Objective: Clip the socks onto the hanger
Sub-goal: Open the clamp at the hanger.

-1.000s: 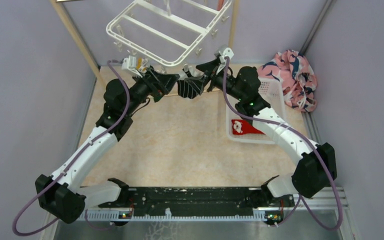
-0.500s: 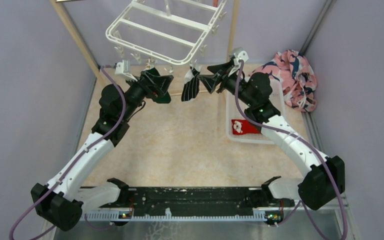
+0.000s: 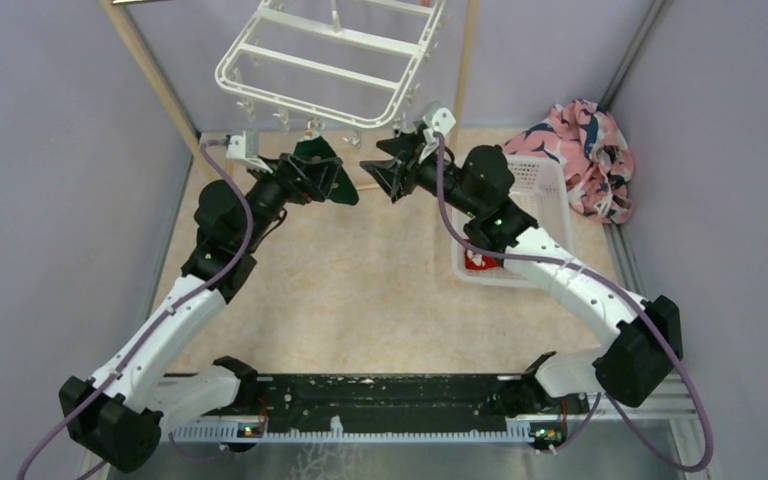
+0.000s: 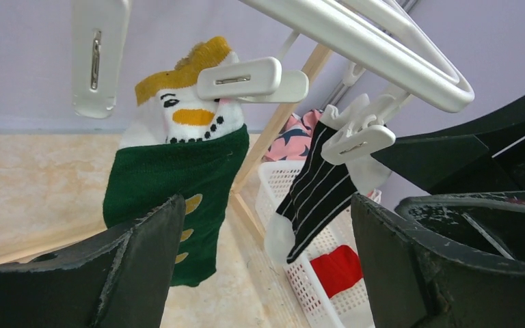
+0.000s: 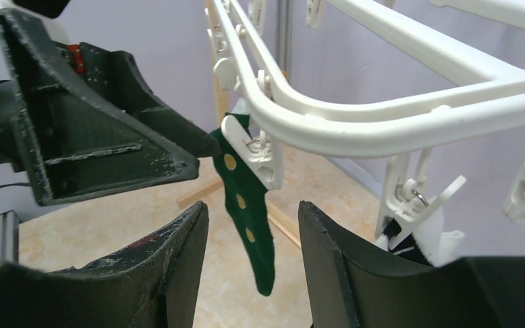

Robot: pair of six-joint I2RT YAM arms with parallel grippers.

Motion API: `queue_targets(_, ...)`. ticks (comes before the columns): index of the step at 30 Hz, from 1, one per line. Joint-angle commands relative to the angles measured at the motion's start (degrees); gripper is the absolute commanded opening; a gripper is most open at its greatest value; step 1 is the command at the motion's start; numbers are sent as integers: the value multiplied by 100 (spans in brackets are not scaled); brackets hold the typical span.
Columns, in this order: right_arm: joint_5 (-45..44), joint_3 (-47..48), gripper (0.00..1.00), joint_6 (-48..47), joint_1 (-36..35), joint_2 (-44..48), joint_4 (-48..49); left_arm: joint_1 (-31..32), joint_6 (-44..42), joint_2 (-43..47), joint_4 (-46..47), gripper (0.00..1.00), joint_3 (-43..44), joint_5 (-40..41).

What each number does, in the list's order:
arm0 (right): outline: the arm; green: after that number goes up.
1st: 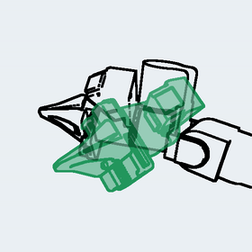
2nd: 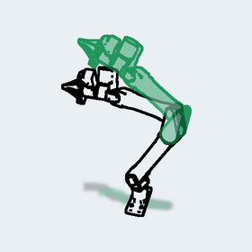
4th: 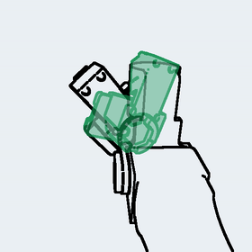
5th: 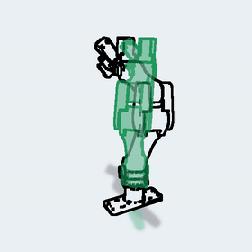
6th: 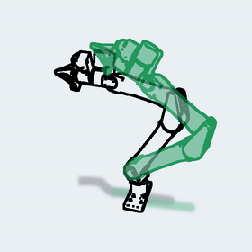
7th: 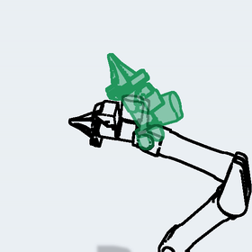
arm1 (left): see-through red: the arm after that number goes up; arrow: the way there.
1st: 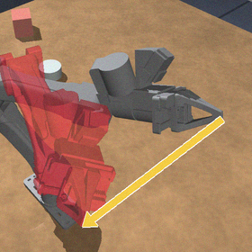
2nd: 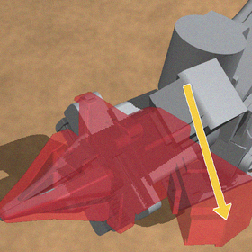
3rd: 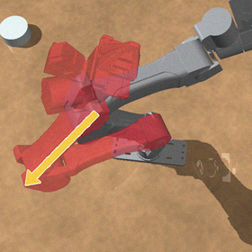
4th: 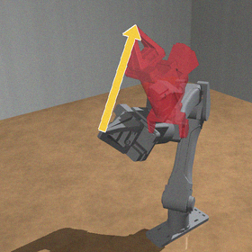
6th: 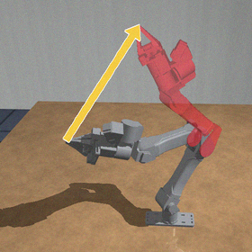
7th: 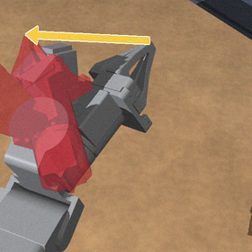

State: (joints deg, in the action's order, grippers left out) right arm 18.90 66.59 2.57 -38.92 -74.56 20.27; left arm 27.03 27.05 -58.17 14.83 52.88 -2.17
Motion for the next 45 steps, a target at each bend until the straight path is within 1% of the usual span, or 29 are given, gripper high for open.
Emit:
queue_targets(1, -70, 541, 51, -204, 0, -284, 173, 27, -194, 114, 228, 95, -87, 138)
queue_targets(4, -98, 775, 54, -230, 4, -508, 110, 28, -202, 105, 232, 95, -76, 132)
queue_targets(7, -155, 942, 58, -483, -2, -700, 49, 26, -217, 91, 240, 95, -68, 104)
queue_targets(11, -259, 1067, 58, -633, -2, -853, 33, 25, -234, 78, 232, 95, -51, 94)
queue_targets(13, -289, 1137, 56, -675, 5, -918, 21, 29, -235, 86, 226, 95, -50, 93)
queue_targets(16, -222, 1204, 52, -683, 0, -997, 26, 28, -239, 82, 220, 96, -56, 81)
queue_targets(20, -76, 1230, 49, -649, -2, -1018, 94, 27, -238, 79, 208, 96, -50, 69)
queue_targets(21, -52, 1238, 47, -638, 6, -1024, 118, 25, -239, 78, 205, 96, -43, 74)
queue_targets(25, 31, 1244, 23, -605, 2, -1009, 138, 28, -235, 69, 205, 96, -41, 55)
queue_targets(28, 74, 1190, 8, -570, 4, -957, 178, 25, -235, 63, 205, 96, -50, 73)
queue_targets(29, 93, 1157, 1, -554, -1, -934, 197, 27, -235, 65, 209, 96, -50, 71)
queue_targets(35, 158, 1058, 0, -544, -1, -811, 157, 27, -276, 115, 294, 96, -84, 30)
queue_targets(40, 92, 838, 0, -573, -1, -613, 152, 23, -393, 211, 277, 97, -101, 164)
queue_targets(45, 182, 668, 0, -567, -1, -394, 97, 29, -866, 448, 826, 97, -334, -60)
